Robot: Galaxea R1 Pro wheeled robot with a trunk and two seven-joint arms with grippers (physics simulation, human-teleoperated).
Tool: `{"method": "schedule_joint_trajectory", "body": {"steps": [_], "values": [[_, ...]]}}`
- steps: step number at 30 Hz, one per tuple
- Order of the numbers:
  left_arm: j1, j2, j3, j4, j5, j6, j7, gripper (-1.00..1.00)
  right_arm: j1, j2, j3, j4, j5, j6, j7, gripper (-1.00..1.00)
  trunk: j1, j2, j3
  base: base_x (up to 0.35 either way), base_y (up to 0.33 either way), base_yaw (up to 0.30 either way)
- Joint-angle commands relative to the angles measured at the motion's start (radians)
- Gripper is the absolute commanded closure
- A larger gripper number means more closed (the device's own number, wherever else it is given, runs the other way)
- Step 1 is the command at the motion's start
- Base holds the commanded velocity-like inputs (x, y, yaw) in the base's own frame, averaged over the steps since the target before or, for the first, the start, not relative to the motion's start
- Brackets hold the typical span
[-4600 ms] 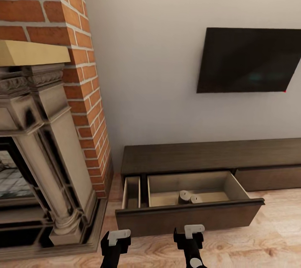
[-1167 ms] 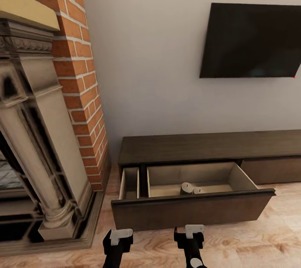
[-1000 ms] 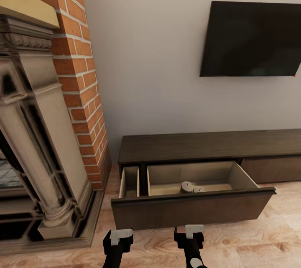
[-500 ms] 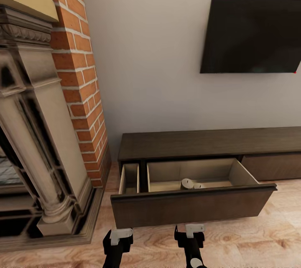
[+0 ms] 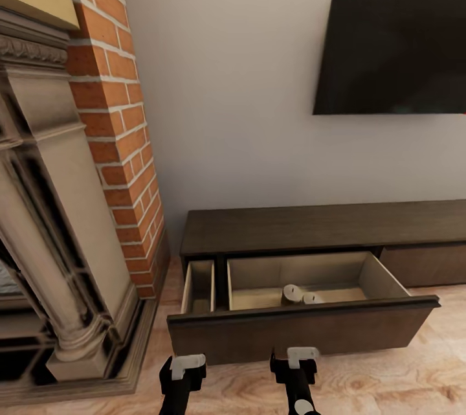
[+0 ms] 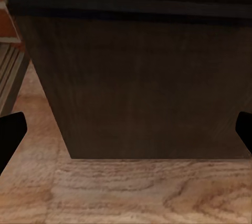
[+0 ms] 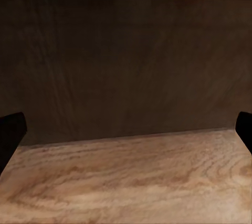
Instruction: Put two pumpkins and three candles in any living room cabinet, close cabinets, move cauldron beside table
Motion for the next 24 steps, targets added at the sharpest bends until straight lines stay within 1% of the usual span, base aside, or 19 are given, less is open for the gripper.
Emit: {"method": "schedule_joint_trajectory", "body": {"steps": [1,6,9,24], "values": [[-0.001,0.000,-0.009,-0.001,0.001,-0.002,0.009,-1.00,-0.001,0.001,-0.007,0.001,0.011,-0.002,-0.003,-1.00,0.000,0.000,-0.001,0.267,-0.033,0.000],[-0.001,0.000,-0.009,-0.001,0.001,-0.002,0.009,-1.00,-0.001,0.001,-0.005,0.001,0.014,0.036,-0.003,-1.00,0.000,0.000,-0.001,0.094,-0.013,0.000],[-0.001,-0.001,-0.009,-0.001,0.000,-0.002,0.009,-1.00,-0.001,0.001,-0.004,0.001,0.015,0.044,-0.004,-1.00,0.000,0.000,-0.001,0.017,-0.002,0.000],[-0.001,-0.001,-0.009,-0.001,0.000,0.000,0.009,-1.00,-0.001,0.001,-0.004,0.000,0.016,0.044,-0.004,-1.00,0.058,-0.105,-0.048,0.002,0.000,0.000]]}}
